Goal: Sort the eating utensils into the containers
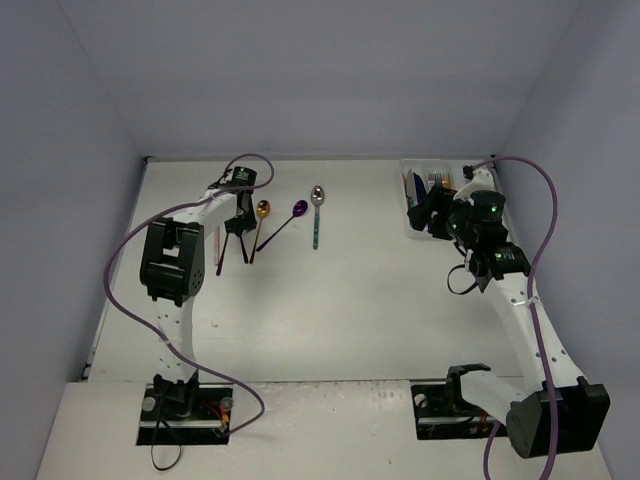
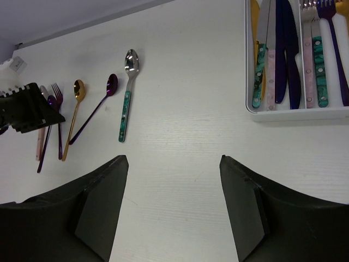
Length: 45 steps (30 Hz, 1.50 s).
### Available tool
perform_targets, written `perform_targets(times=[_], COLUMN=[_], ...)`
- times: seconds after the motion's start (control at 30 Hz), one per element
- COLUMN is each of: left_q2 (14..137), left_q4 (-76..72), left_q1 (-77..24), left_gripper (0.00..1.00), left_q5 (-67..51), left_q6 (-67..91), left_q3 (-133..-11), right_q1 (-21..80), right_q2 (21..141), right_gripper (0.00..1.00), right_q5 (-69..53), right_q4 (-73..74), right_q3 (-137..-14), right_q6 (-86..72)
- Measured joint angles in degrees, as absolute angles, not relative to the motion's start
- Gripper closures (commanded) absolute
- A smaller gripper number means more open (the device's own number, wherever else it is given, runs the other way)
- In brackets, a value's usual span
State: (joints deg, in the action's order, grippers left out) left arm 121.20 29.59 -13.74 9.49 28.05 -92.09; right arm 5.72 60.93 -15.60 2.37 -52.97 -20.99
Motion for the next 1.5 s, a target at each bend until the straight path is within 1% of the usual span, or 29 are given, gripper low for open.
perform_targets(times=[0.17,0.37,0.47,0.77,0.97,1.07,1.27,1.5], left_q2=[122.38,124.79,126.08,127.39,125.36,121.48,109.53,98.72], left_q4=[29.82,29.77,29.78,30.16,31.37,31.64,31.25,28.0], left_q1=[-13.24,-12.25,-11.98,-11.92,-12.97,-14.68,-20.27,-26.56], left_gripper=[0.73,0.89,1.0,1.0,1.0,1.0,1.0,1.0], left_q5=[9.92,9.85,9.49,7.1,4.49,4.07,3.44,1.5], left_q6=[28.53,28.56,28.57,29.02,30.8,32.35,36.83,42.63], left_q3=[-93.38,-96.71,-98.64,-101.28,-101.81,-102.12,-103.48,-101.13], right_q1=[5.74,5.74,5.74,6.54,10.55,14.9,27.89,36.04], right_q2=[60.93,60.93,60.9,60.9,62.69,64.77,70.42,77.88], right_gripper=[0.34,0.33,0.33,0.33,0.32,0.32,0.32,0.34], right_q5=[-15.96,-15.97,-15.97,-16.09,-16.96,-15.84,-14.04,-12.79], right_q4=[2.37,2.39,2.37,2.37,2.34,2.45,-0.59,-4.87], right_q3=[-52.59,-52.1,-52.08,-52.01,-52.41,-53.78,-58.87,-63.58], right_q6=[-20.96,-20.93,-20.93,-20.55,-19.78,-19.68,-21.03,-23.48])
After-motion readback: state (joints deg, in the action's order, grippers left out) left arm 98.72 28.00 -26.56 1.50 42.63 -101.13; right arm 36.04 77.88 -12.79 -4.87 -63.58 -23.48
